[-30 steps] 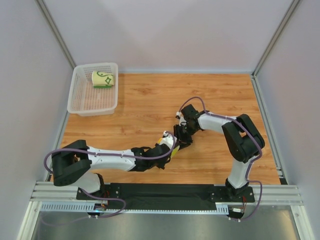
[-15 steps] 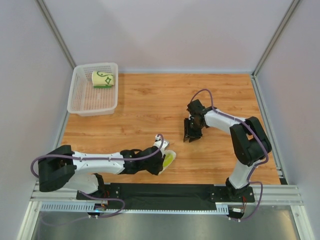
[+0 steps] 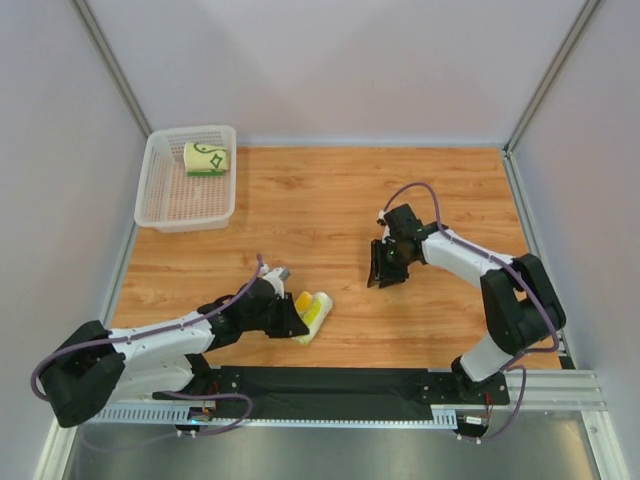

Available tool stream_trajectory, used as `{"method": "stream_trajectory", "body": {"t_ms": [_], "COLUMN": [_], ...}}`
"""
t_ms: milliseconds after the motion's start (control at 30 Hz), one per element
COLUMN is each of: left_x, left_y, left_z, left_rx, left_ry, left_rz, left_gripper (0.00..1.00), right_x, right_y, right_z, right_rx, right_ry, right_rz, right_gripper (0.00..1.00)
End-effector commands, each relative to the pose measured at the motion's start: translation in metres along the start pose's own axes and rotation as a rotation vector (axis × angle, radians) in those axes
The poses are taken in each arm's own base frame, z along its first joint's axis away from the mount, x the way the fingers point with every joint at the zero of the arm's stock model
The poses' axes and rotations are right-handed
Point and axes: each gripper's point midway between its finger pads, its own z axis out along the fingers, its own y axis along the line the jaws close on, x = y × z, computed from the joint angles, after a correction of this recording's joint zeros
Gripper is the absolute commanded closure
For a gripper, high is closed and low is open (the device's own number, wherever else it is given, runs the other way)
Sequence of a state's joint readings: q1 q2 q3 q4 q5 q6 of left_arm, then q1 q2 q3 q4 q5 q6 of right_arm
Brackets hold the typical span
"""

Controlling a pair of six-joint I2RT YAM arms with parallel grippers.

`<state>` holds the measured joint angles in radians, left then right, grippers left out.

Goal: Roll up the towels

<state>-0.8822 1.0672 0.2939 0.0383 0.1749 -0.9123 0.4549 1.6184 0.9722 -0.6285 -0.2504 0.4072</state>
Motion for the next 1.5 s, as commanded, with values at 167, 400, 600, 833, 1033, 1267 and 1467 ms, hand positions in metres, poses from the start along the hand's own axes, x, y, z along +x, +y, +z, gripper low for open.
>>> {"method": "stream_trajectory", "body": {"t_ms": [167, 400, 600, 833, 1033, 1267, 1467], "left_x": [0.030, 0.034, 0.036, 0.037, 0.031, 0.028, 0.011], "left_y": [0.037, 0.056, 0.064, 0.066, 0.062, 0.067, 0.067], "left_z": [-0.012, -0.011, -0.006, 0.004, 0.004, -0.003, -0.025], "left_rx": [-0.071, -0.116, -0.131, -0.105, -0.067, -0.089, -0.167], "left_ry": [0.141, 0.187, 0.240, 0.259, 0.259, 0.253, 0.187], "left_rz": [-0.432, -0.556, -0.605, -0.643, -0.660, -0.669, -0.530], "left_gripper": [1.00, 1.00, 1.00, 1.00, 1.00, 0.99, 0.59], "right_x": [0.028, 0.043, 0.045, 0.058, 0.062, 0.057, 0.047], "right_y": [0.103, 0.131, 0.145, 0.153, 0.153, 0.161, 0.168], "right_z": [-0.032, -0.017, 0.010, 0.042, 0.065, 0.068, 0.039], "right_rx": [-0.583, -0.682, -0.684, -0.617, -0.590, -0.633, -0.643], "right_ry": [-0.073, -0.095, -0.106, -0.105, -0.122, -0.186, -0.248], "right_rz": [-0.107, -0.117, -0.115, -0.166, -0.157, -0.151, -0.205], "right_gripper": [0.44, 0.41, 0.41, 0.42, 0.50, 0.89, 1.00]}}
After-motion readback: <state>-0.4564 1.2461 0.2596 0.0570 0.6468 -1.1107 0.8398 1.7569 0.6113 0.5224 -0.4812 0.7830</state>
